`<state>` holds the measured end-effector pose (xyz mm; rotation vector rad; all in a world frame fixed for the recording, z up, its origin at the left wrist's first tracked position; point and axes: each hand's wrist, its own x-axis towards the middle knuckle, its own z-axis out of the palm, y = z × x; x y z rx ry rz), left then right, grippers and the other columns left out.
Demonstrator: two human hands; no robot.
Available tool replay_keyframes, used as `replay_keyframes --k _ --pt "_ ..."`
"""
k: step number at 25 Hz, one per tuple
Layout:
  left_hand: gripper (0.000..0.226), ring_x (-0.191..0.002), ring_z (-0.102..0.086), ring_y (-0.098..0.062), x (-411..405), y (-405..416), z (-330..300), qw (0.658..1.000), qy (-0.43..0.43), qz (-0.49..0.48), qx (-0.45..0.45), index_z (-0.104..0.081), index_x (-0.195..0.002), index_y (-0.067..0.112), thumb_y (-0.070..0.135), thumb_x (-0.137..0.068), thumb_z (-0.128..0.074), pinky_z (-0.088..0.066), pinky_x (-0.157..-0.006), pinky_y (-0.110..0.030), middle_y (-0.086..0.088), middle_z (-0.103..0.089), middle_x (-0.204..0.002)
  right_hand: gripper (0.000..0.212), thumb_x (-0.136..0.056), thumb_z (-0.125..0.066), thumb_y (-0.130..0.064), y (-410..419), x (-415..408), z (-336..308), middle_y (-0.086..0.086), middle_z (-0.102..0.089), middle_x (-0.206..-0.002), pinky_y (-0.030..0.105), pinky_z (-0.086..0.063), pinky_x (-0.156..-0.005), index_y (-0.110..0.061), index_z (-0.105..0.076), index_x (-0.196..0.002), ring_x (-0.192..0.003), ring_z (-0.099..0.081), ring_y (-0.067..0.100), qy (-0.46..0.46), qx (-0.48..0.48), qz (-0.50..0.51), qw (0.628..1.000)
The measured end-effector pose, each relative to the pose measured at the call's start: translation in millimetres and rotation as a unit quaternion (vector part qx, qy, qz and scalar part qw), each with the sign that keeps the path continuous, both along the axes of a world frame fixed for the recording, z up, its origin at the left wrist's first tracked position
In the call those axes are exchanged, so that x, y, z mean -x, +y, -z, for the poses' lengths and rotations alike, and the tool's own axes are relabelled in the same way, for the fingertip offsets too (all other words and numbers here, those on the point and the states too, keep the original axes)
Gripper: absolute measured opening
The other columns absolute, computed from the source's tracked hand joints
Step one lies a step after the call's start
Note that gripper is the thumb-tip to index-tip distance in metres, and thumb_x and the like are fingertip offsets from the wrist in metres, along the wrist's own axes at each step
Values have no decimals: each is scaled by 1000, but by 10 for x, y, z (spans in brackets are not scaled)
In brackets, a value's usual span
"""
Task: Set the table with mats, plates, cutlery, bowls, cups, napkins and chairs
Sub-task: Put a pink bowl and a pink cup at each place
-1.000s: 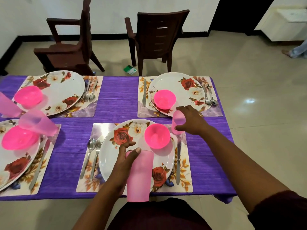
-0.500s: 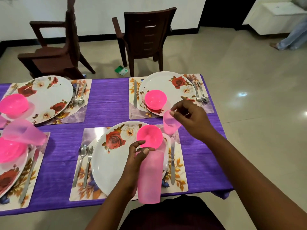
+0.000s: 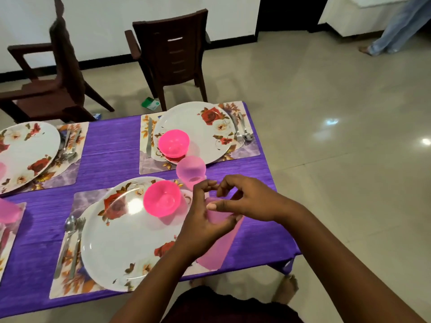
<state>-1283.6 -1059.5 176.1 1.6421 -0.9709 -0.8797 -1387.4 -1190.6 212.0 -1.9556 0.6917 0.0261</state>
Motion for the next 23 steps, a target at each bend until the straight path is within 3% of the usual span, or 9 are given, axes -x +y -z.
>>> replay_keyframes --k 3,6,10,14,16,19,23 --pt "68 -94 -61 -2 543 -383 -30 999 -36 -23 5 -36 -122 36 39 -66 -75 -50 -75 -17 29 -49 -112 39 -74 -78 -51 -361 531 -32 -12 -63 -106 32 -56 -79 -29 -61 -101 -93 -65 9 -17 0 -2 1000" --pt "72 -94 -60 4 1084 -792 -45 998 -44 -31 -20 -32 -122 43 39 -68 -79 -50 -73 -15 31 -48 -114 40 -71 -81 -45 -733 1097 -23 -13 -63 -106 22 -51 -71 -27 -60 -100 -95 -62 8 -44 -8 27 999" --pt "84 -97 -61 2 1704 -1457 -77 998 -50 -12 -42 -24 -130 43 34 -70 -82 -54 -80 -28 22 -51 -115 40 -71 -83 -39 -1285 1767 26 -12 -62 -107 32 -58 -74 -26 -59 -100 -100 -62 12 -81 -11 76 994" --pt "97 -103 -58 -11 2130 -1855 -74 998 -57 -2 -40 -16 -140 42 31 -71 -83 -57 -82 -34 15 -46 -122 43 -70 -85 -38 -1726 2170 -3 -16 -62 -108 30 -56 -73 -25 -59 -102 -101 -61 7 -127 15 119 985" --pt "102 -107 -55 -13 2312 -2009 -52 997 -51 -16 -50 -11 -145 39 32 -73 -83 -56 -79 -25 13 -40 -128 45 -70 -84 -40 -1958 2283 -16 -19 -60 -109 29 -55 -72 -27 -59 -104 -99 -60 5 -139 29 118 983" --pt "95 -96 -53 -2 2402 -2270 -12 995 -6 -69 -77 -16 -145 33 29 -77 -81 -45 -62 -2 14 -39 -121 42 -71 -83 -41 -2258 2238 71 -19 -60 -109 31 -55 -76 -29 -59 -103 -99 -59 6 -145 23 121 982" --pt "78 -95 -51 -1 2290 -2780 114 985 26 -146 -85 -27 -132 36 20 -77 -80 -42 -60 1 17 -45 -109 44 -70 -83 -45 -2785 1942 195 -17 -60 -110 27 -55 -75 -31 -59 -104 -102 -58 5 -153 23 122 980"
